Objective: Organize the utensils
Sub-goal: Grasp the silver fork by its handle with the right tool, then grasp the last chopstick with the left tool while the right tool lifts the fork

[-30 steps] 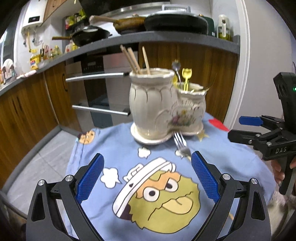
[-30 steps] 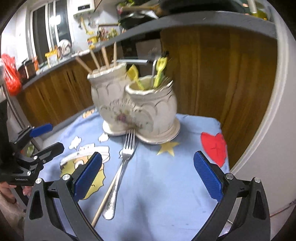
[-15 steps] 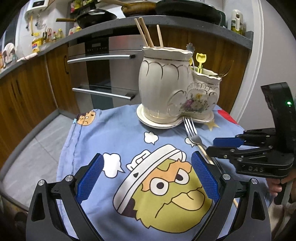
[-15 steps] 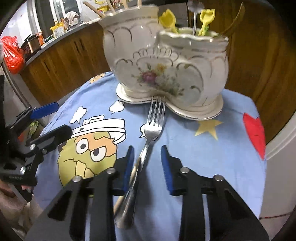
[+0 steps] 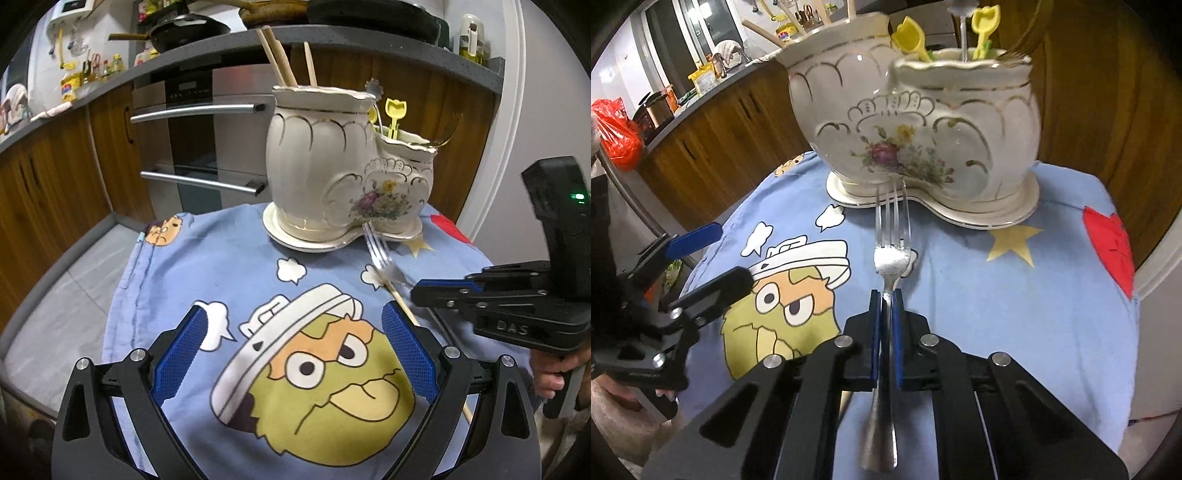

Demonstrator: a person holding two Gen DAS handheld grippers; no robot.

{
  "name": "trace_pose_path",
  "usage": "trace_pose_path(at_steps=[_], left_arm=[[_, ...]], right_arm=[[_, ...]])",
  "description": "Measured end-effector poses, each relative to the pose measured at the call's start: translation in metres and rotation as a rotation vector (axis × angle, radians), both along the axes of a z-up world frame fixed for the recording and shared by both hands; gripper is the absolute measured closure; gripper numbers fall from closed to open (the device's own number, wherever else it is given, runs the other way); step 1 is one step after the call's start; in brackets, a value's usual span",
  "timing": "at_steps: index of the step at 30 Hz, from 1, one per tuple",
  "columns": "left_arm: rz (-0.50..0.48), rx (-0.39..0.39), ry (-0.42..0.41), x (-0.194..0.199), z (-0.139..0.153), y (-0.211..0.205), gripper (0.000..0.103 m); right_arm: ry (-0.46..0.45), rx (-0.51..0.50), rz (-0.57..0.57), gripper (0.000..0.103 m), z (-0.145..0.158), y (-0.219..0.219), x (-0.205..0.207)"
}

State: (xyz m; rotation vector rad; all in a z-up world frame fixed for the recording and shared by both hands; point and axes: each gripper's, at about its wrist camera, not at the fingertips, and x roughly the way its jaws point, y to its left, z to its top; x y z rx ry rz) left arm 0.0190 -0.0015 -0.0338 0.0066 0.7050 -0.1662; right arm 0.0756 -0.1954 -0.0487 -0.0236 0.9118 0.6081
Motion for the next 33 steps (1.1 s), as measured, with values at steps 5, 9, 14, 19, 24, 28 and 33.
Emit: trace_pose_path(at_steps=[5,9,14,19,24,28,33], left_arm=[[-0.017,-0.040,0.058,0.004,-0.003,-0.016,0.009],[-0.059,-0.071,0.130,0.010,-0.010,-0.040,0.011],[-0.113,-0.019,0.177,0.010,-0.017,-0.077,0.032],[-0.123,0.097,0.199,0.013,-0.024,-0.107,0.063],[-0.119,0.137,0.229,0.016,-0.028,-0.110,0.088],[-0.146,0.136,0.247,0.016,-0.025,-0.097,0.097],[-0.191,0.155,0.306,0.013,-0.023,-0.076,0.098]], right_arm=[[-0.004,0.010,-0.015,0.097,0.004,-0.024,-0.010],[-0.012,0.000,-0.021,0.097,0.002,-0.040,-0.019],[-0.032,0.009,-0.050,0.097,0.003,-0.060,-0.024],[-0.027,0.026,-0.057,0.097,-0.001,-0.068,-0.023],[-0.022,0.038,-0.039,0.097,-0.002,-0.067,-0.025],[-0.012,0.042,-0.025,0.097,-0.003,-0.068,-0.024],[0.009,0.016,-0.004,0.097,-0.006,-0.063,-0.023]])
